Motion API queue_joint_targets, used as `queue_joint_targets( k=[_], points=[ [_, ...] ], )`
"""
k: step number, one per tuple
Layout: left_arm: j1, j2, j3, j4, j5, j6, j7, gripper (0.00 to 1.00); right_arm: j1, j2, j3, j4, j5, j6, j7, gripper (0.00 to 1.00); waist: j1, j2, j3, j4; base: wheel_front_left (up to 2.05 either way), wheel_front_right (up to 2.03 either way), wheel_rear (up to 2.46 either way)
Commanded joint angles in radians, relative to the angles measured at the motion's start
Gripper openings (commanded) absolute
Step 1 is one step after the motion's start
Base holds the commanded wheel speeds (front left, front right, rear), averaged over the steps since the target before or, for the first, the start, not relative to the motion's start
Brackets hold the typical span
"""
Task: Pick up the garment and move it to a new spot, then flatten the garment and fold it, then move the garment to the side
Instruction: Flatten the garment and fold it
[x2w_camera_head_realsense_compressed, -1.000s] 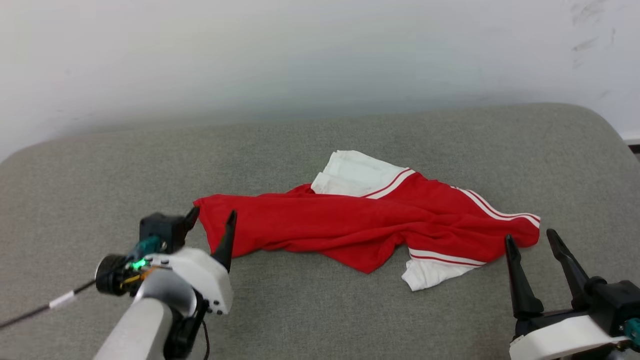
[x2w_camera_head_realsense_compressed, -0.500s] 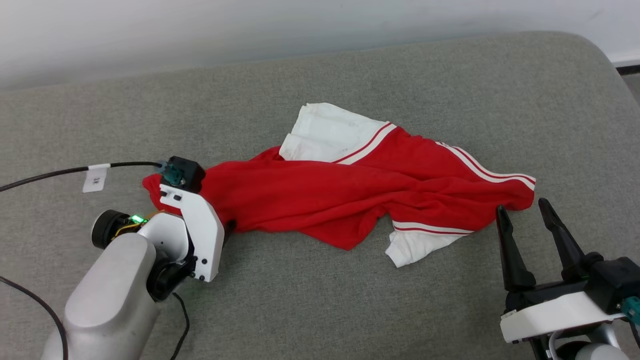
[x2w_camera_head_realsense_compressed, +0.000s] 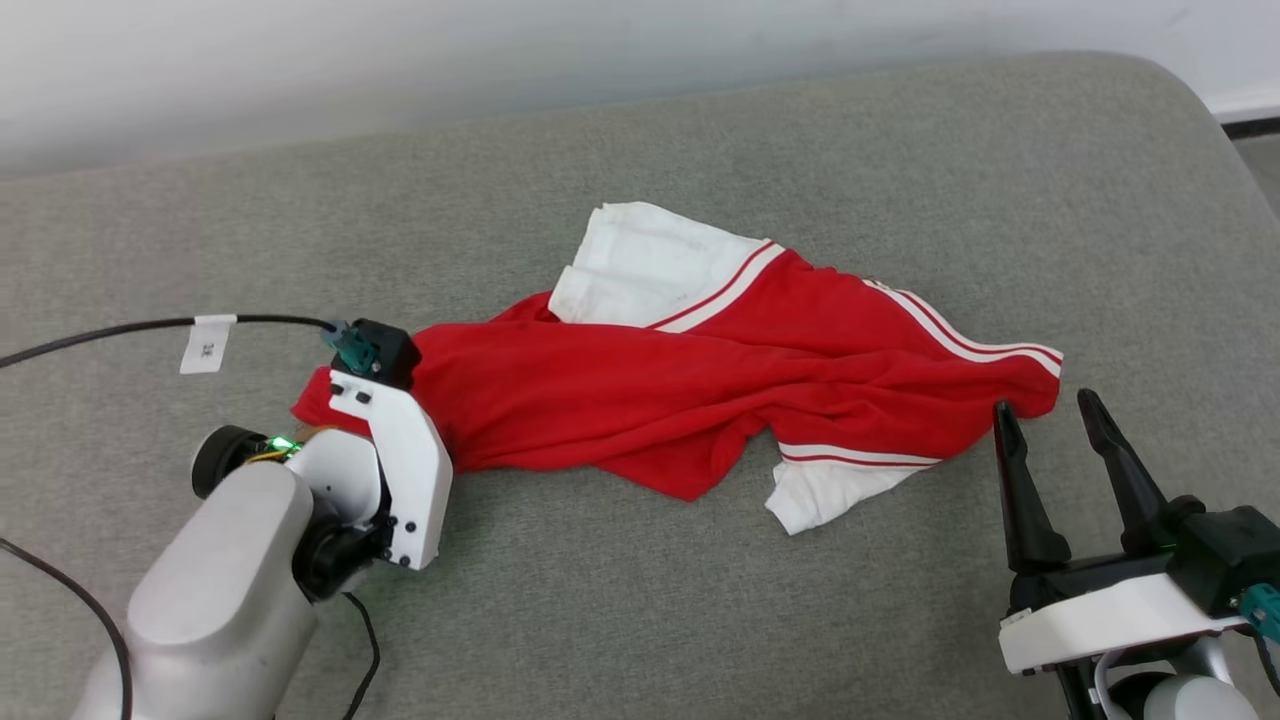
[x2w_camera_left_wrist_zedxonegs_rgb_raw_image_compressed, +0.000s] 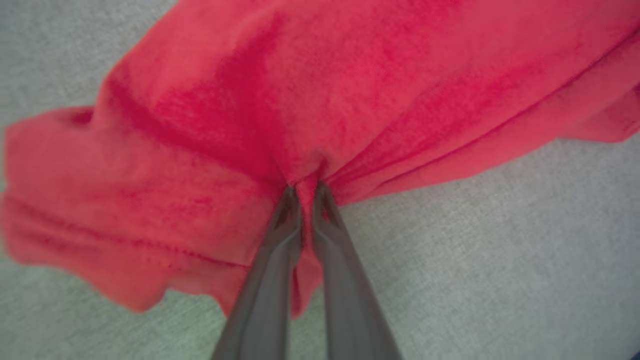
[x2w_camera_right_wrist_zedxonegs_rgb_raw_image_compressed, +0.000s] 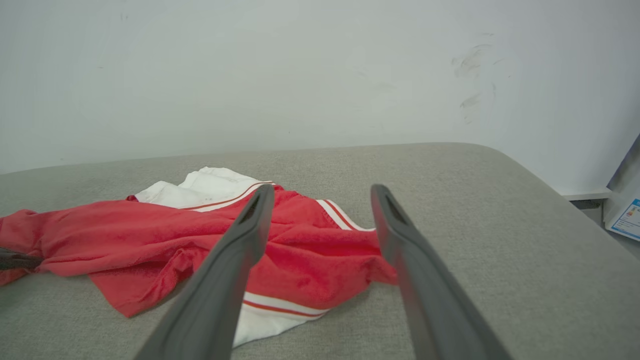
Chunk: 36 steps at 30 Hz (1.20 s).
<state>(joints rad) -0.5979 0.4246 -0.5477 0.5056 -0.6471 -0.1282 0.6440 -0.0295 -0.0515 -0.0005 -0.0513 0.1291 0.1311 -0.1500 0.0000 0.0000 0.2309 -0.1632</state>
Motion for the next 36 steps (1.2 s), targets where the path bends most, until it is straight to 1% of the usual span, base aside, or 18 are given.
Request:
queue_joint_targets(
  k=[1,4,8,10,13,19,23,25,28,29,30,31,36],
  points=[
    [0.041,-0.005,-0.017,0.005,-0.004,-0.003,-0.012,0.0,-0.003,0.002,-0.003,0.0,-0.01,-0.001,-0.002,1.0,0.0,0.0,-0.018,0.015,0.0,0.0,0.0],
    [0.04,0.006,-0.001,-0.033,0.005,0.0,-0.087,0.0,0.008,0.002,-0.012,0.001,-0.012,-0.001,0.005,1.0,0.0,0.0,-0.047,0.036,0.0,0.0,0.0],
    [0.094,0.024,0.027,-0.108,0.006,0.029,-0.167,0.0,0.029,0.002,-0.018,-0.002,-0.015,-0.001,0.02,1.0,0.0,0.0,-0.088,0.068,0.0,0.0,0.0],
    [0.139,0.041,0.038,-0.162,0.012,0.052,-0.192,0.0,0.036,0.002,-0.02,-0.005,-0.018,-0.001,0.03,1.0,0.0,0.0,-0.108,0.084,0.0,0.0,0.0],
    [0.232,0.073,0.05,-0.252,0.018,0.099,-0.215,0.0,0.054,0.002,-0.024,-0.008,-0.017,-0.001,0.038,1.0,0.0,0.0,-0.142,0.102,0.0,0.0,0.0],
    [0.488,0.12,0.059,-0.416,-0.008,0.214,-0.202,0.0,0.094,0.002,-0.036,-0.018,-0.016,-0.001,0.055,1.0,0.0,0.0,-0.195,0.134,0.0,0.0,0.0],
    [0.645,0.128,0.048,-0.462,-0.038,0.275,-0.17,0.0,0.119,0.002,-0.037,-0.03,-0.018,-0.001,0.069,1.0,0.0,0.0,-0.221,0.145,0.0,0.0,0.0],
    [0.705,0.119,0.037,-0.467,-0.058,0.294,-0.152,0.0,0.128,0.002,-0.036,-0.035,-0.02,-0.001,0.075,1.0,0.0,0.0,-0.233,0.147,0.0,0.0,0.0],
    [0.757,0.096,0.021,-0.475,-0.078,0.307,-0.149,0.0,0.136,0.002,-0.034,-0.043,-0.022,-0.001,0.083,1.0,0.0,0.0,-0.239,0.147,0.0,0.0,0.0],
    [0.762,0.088,0.02,-0.476,-0.077,0.311,-0.16,0.13,0.138,0.002,-0.035,-0.046,-0.022,-0.001,0.085,1.0,0.0,0.0,-0.241,0.148,0.0,0.0,0.0],
    [0.763,0.079,0.018,-0.479,-0.074,0.311,-0.171,0.43,0.141,0.002,-0.036,-0.048,-0.022,-0.001,0.088,1.0,0.0,0.0,-0.242,0.148,0.0,0.0,0.0],
    [0.757,0.068,0.019,-0.484,-0.068,0.313,-0.191,1.0,0.143,0.002,-0.038,-0.05,-0.022,-0.001,0.09,1.0,0.0,0.0,-0.244,0.149,0.0,0.0,0.0],
    [0.689,0.027,0.054,-0.507,-0.021,0.318,-0.336,1.0,0.155,0.002,-0.044,-0.061,-0.018,-0.001,0.097,1.0,0.0,0.0,-0.251,0.147,0.0,0.0,0.0]
  ],
)
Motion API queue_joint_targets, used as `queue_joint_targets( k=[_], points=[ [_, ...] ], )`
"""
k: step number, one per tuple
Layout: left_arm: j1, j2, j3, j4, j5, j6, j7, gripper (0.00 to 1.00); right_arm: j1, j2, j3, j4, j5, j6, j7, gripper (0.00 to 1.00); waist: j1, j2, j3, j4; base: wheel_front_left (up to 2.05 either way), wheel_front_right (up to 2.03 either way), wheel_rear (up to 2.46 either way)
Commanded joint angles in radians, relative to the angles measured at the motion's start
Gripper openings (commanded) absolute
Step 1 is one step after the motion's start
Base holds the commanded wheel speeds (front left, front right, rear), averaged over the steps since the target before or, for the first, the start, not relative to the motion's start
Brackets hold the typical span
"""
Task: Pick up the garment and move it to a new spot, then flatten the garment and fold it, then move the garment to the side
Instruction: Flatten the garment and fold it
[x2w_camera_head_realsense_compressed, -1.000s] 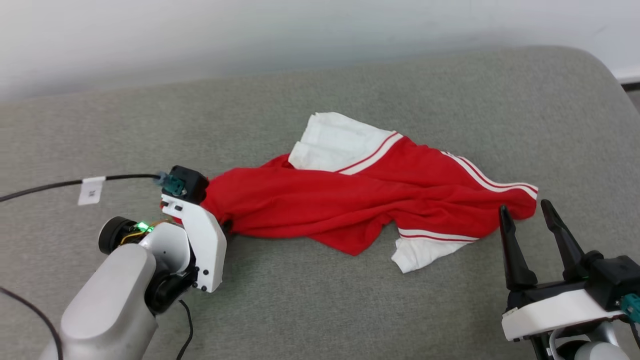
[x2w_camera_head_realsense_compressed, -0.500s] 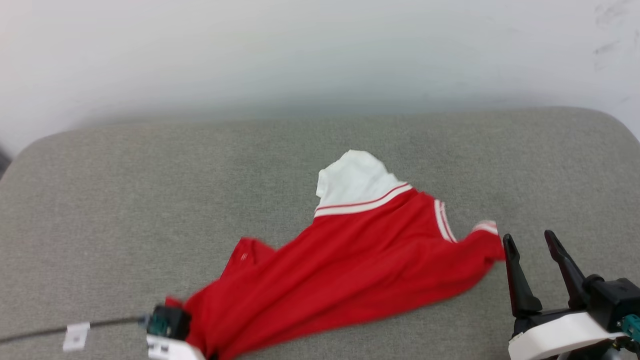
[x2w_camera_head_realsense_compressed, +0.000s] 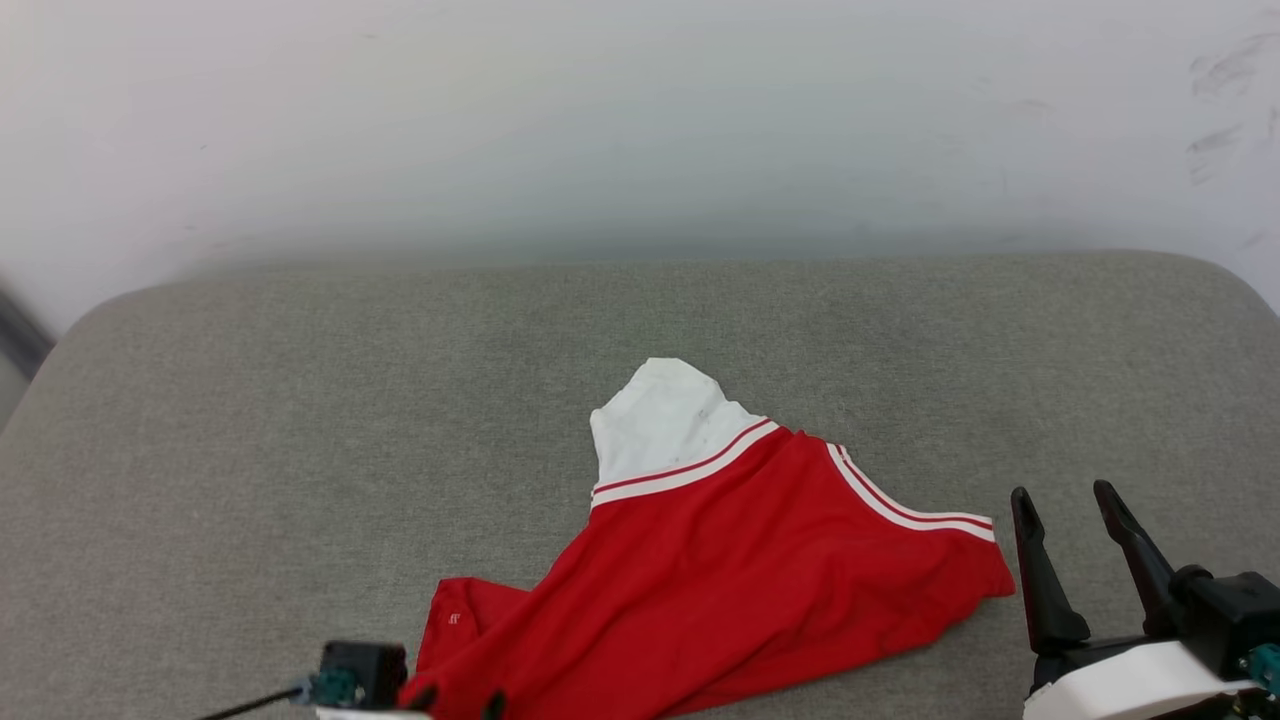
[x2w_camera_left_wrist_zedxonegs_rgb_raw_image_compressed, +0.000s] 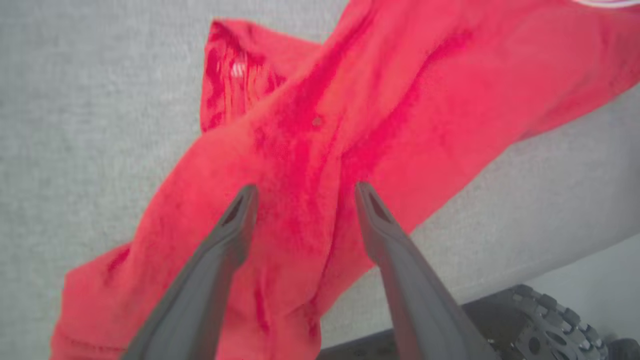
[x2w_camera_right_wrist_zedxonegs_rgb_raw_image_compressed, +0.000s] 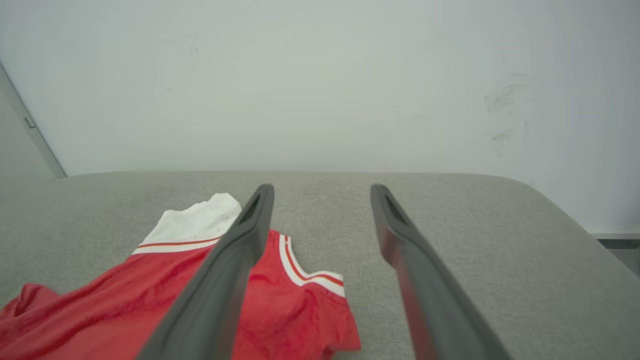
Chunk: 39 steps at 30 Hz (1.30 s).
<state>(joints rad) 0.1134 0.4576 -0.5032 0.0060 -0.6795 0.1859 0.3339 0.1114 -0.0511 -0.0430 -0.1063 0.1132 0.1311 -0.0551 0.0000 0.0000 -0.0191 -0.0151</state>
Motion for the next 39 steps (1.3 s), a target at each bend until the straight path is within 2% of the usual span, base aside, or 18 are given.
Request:
queue_joint_targets(
  k=[1,9,13,17,23,29,30,36,37,38,39],
  points=[
    [-0.036,-0.014,0.017,-0.014,0.022,0.005,-0.058,1.0,0.016,0.002,-0.003,-0.006,-0.002,-0.001,0.004,1.0,0.0,0.0,-0.002,-0.002,0.0,0.0,0.0],
    [-0.171,-0.068,0.064,-0.048,0.114,0.027,-0.269,1.0,0.012,0.002,-0.015,-0.014,0.004,-0.001,0.012,1.0,0.0,0.0,0.002,-0.009,0.0,0.0,0.0],
    [-0.267,-0.076,0.053,-0.026,0.15,0.012,-0.282,1.0,-0.012,0.002,-0.009,-0.023,-0.004,-0.001,0.016,1.0,0.0,0.0,0.024,-0.022,0.0,0.0,0.0],
    [-0.403,-0.085,0.038,0.022,0.167,-0.024,-0.257,1.0,-0.054,0.002,0.006,-0.041,-0.011,-0.001,0.009,1.0,0.0,0.0,0.091,-0.048,0.0,0.0,0.0],
    [-0.616,-0.104,0.003,0.168,0.16,-0.118,-0.188,1.0,-0.142,0.001,0.02,-0.045,-0.006,-0.001,-0.017,1.0,0.0,0.0,0.226,-0.096,0.0,0.0,0.0],
    [-0.768,-0.103,-0.052,0.359,0.112,-0.236,-0.005,1.0,-0.194,0.002,0.031,-0.013,0.011,-0.001,-0.05,1.0,0.0,0.0,0.31,-0.139,0.0,0.0,0.0],
    [-0.768,-0.103,-0.052,0.359,0.112,-0.236,-0.005,1.0,-0.194,0.002,0.031,-0.013,0.011,-0.001,-0.05,1.0,0.0,0.0,0.31,-0.139,0.0,0.0,0.0],
    [-0.841,-0.072,-0.098,0.488,0.081,-0.283,0.173,1.0,-0.206,0.002,0.04,0.03,0.041,-0.001,-0.072,1.0,0.0,0.0,0.347,-0.17,0.0,0.0,0.0],
    [-0.843,-0.059,-0.122,0.523,0.072,-0.291,0.244,1.0,-0.211,0.002,0.043,0.039,0.052,-0.001,-0.081,1.0,0.0,0.0,0.355,-0.176,0.0,0.0,0.0],
    [-0.839,-0.056,-0.135,0.535,0.067,-0.295,0.275,0.89,-0.213,0.002,0.044,0.045,0.058,-0.001,-0.084,1.0,0.0,0.0,0.358,-0.178,0.0,0.0,0.0],
    [-0.837,-0.056,-0.145,0.544,0.056,-0.299,0.303,0.47,-0.215,0.002,0.046,0.05,0.06,-0.001,-0.087,1.0,0.0,0.0,0.36,-0.179,0.0,0.0,0.0]
  ],
)
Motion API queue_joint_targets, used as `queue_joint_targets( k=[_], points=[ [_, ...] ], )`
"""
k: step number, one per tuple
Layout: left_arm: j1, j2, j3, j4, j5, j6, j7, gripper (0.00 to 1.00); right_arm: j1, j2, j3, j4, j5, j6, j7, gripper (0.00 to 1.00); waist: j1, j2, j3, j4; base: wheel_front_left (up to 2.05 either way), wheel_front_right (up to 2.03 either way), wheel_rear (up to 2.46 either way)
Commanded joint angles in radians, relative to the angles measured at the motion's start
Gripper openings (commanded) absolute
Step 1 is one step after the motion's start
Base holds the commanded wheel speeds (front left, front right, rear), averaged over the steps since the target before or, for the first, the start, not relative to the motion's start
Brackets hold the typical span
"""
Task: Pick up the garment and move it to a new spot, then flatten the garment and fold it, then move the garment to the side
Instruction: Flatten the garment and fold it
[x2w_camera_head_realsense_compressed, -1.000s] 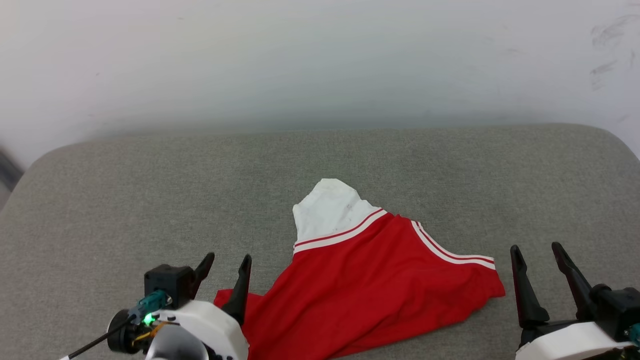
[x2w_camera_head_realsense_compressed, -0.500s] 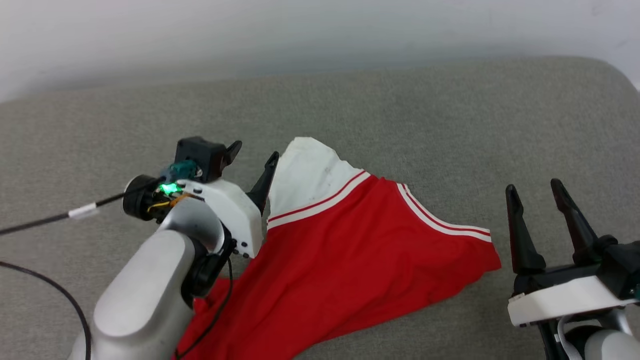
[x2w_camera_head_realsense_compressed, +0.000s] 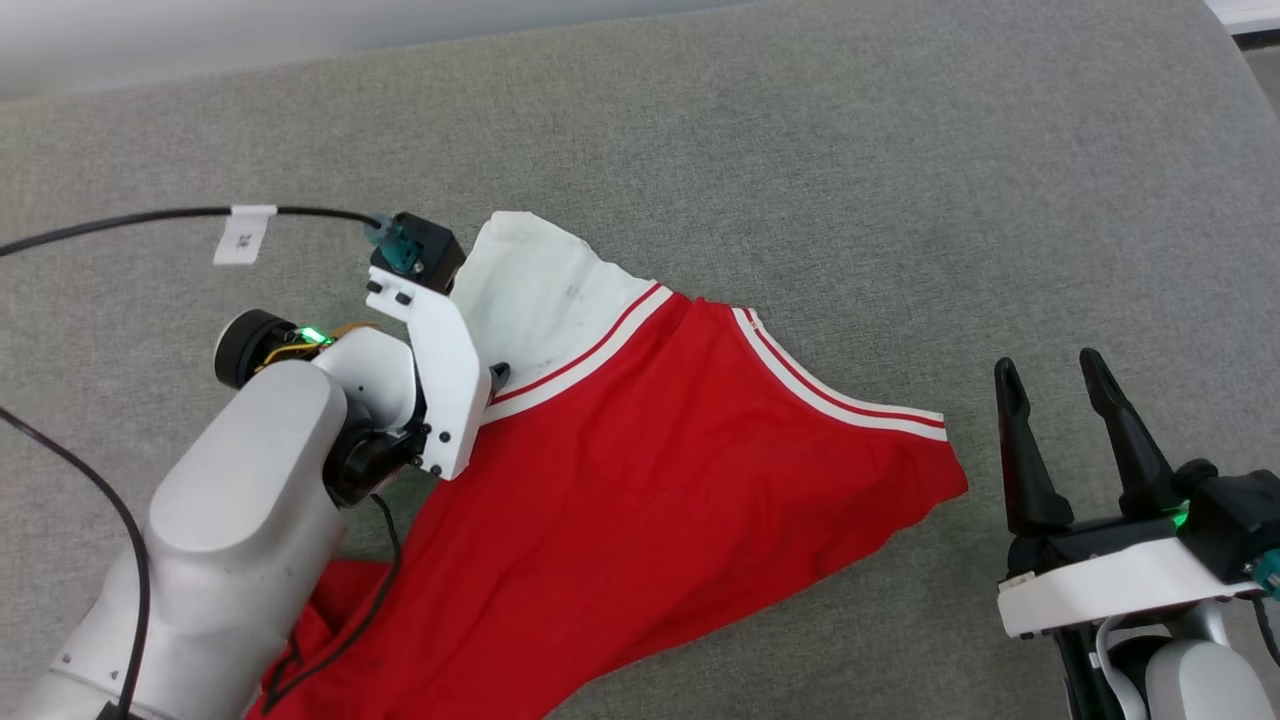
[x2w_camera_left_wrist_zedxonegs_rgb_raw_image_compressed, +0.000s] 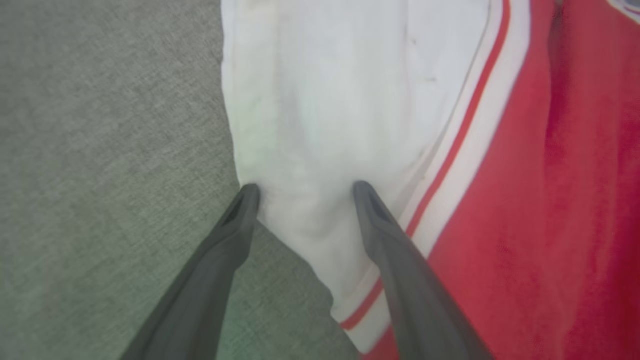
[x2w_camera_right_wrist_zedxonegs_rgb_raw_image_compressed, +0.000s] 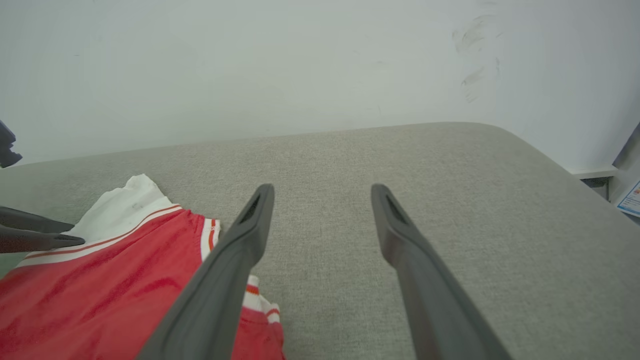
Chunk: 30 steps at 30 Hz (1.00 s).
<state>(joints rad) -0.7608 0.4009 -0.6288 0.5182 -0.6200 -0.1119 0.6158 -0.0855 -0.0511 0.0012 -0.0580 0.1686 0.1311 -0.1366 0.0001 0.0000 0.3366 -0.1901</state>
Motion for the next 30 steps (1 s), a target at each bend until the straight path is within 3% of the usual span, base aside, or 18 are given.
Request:
queue_joint_targets(
  k=[1,2,4,7,15,26,30],
  points=[
    [0.043,0.001,-0.034,0.039,-0.013,-0.005,0.055,0.21,-0.022,0.002,0.004,0.006,0.006,-0.001,-0.008,1.0,-0.0001,0.0,0.006,-0.005,0.0,0.0,0.0],
    [0.046,0.004,-0.048,0.043,-0.022,-0.01,0.085,0.0,-0.025,0.002,0.005,0.012,0.009,-0.001,-0.011,1.0,-0.0001,0.0,0.007,-0.005,0.0,0.0,0.0],
    [0.044,0.006,-0.061,0.035,-0.03,-0.013,0.093,0.0,-0.029,0.002,0.01,0.022,0.016,-0.001,-0.015,1.0,-0.0001,0.0,0.009,-0.007,0.0,0.0,0.0],
    [0.02,0.009,-0.048,0.017,-0.003,0.005,0.021,0.0,-0.038,0.002,0.014,0.036,0.023,-0.001,-0.021,1.0,-0.0001,0.0,0.005,-0.005,0.0,0.0,0.0],
    [0.036,0.035,0.051,-0.062,0.051,0.152,-0.245,0.0,-0.004,0.001,-0.019,0.047,0.008,-0.001,-0.01,1.0,-0.0001,0.0,-0.053,0.047,0.0,0.0,0.0],
    [0.412,0.143,0.211,-0.251,-0.037,0.37,-0.367,0.0,0.041,0.001,-0.041,0.014,-0.005,-0.001,0.03,1.0,-0.0001,0.0,-0.126,0.115,0.0,0.0,0.0],
    [0.546,0.132,0.234,-0.277,-0.092,0.389,-0.375,0.0,0.053,0.001,-0.046,0.005,-0.008,-0.001,0.04,1.0,-0.0001,0.0,-0.141,0.123,0.0,0.0,0.0]
  ],
)
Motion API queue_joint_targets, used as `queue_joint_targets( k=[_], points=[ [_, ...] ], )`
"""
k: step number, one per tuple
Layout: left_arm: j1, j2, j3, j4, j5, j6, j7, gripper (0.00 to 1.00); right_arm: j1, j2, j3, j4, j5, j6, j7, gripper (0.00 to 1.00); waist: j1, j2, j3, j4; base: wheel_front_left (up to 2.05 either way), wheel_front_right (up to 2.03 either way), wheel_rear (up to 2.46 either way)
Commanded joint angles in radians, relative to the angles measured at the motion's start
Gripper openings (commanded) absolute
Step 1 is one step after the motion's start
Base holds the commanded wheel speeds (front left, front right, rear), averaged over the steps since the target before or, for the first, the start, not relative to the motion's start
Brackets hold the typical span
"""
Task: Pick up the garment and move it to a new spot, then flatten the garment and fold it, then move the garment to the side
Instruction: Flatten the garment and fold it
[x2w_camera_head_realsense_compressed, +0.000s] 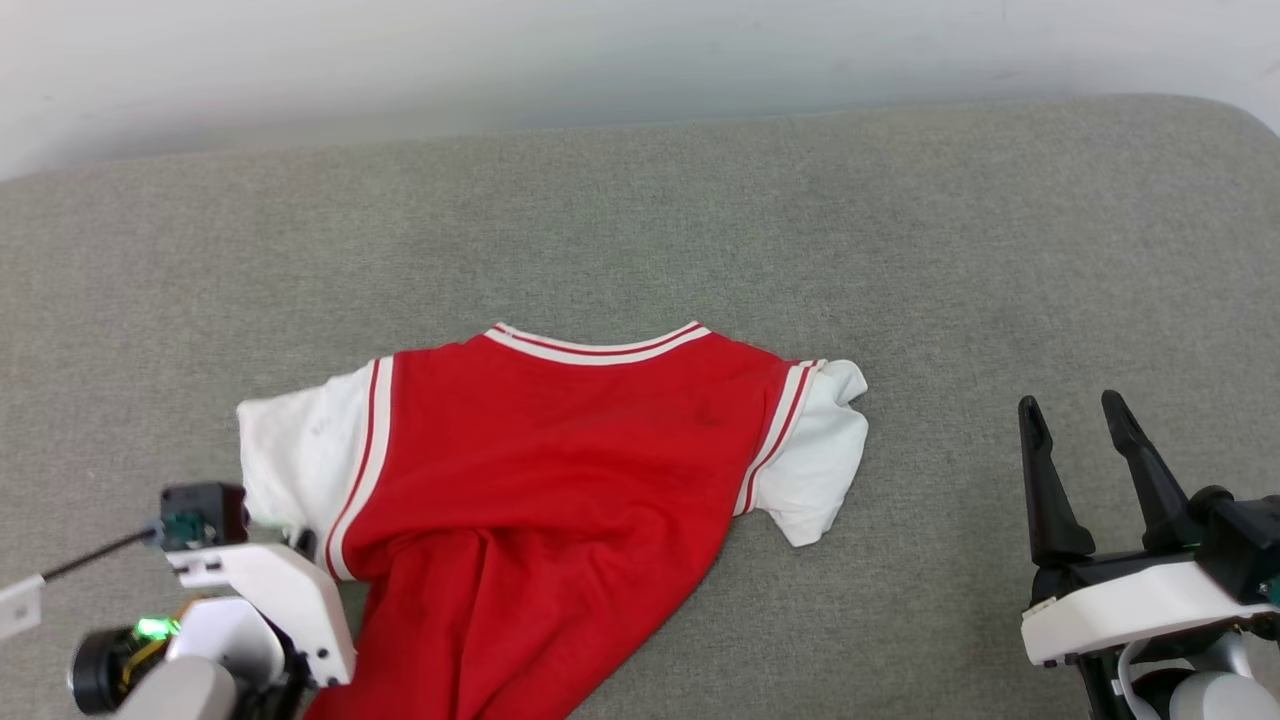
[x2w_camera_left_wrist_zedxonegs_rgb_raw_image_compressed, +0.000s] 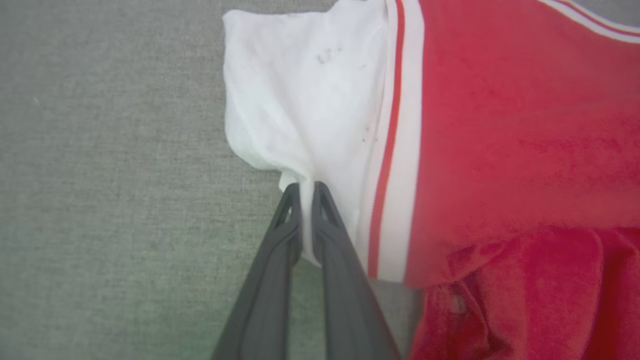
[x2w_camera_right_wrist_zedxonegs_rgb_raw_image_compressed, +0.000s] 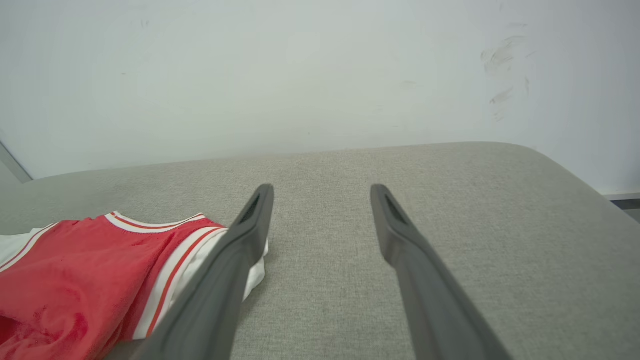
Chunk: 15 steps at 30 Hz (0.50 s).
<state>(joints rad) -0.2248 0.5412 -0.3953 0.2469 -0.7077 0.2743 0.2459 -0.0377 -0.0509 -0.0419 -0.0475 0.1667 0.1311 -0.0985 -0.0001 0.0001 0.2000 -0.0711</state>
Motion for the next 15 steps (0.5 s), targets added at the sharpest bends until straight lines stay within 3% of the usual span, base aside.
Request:
queue_joint_targets(
  k=[1,2,3,4,15],
  points=[
    [0.027,-0.017,-0.003,-0.009,-0.014,0.001,-0.007,0.0,0.01,0.001,-0.005,-0.007,-0.006,-0.001,0.005,1.0,0.0001,-0.0001,-0.008,0.007,0.0,0.0,0.0],
    [0.042,-0.027,-0.005,-0.011,-0.023,-0.003,-0.012,0.29,0.014,0.001,-0.007,-0.009,-0.007,-0.001,0.009,1.0,0.0001,-0.0001,-0.012,0.008,0.0,0.0,0.0],
    [0.052,-0.034,-0.009,-0.011,-0.023,-0.008,-0.019,0.78,0.017,0.001,-0.009,-0.01,-0.008,-0.001,0.009,1.0,0.0001,-0.0001,-0.015,0.01,0.0,0.0,0.0],
    [0.054,-0.04,-0.012,-0.015,-0.017,-0.009,-0.035,1.0,0.019,0.001,-0.012,-0.012,-0.008,-0.001,0.014,1.0,0.0001,-0.0001,-0.021,0.011,0.0,0.0,0.0],
    [0.044,-0.091,-0.011,-0.084,0.084,-0.007,-0.33,1.0,0.068,0.001,-0.013,-0.022,-0.021,-0.001,0.062,1.0,0.0001,-0.0001,-0.124,0.018,0.0,0.0,0.0]
  ],
)
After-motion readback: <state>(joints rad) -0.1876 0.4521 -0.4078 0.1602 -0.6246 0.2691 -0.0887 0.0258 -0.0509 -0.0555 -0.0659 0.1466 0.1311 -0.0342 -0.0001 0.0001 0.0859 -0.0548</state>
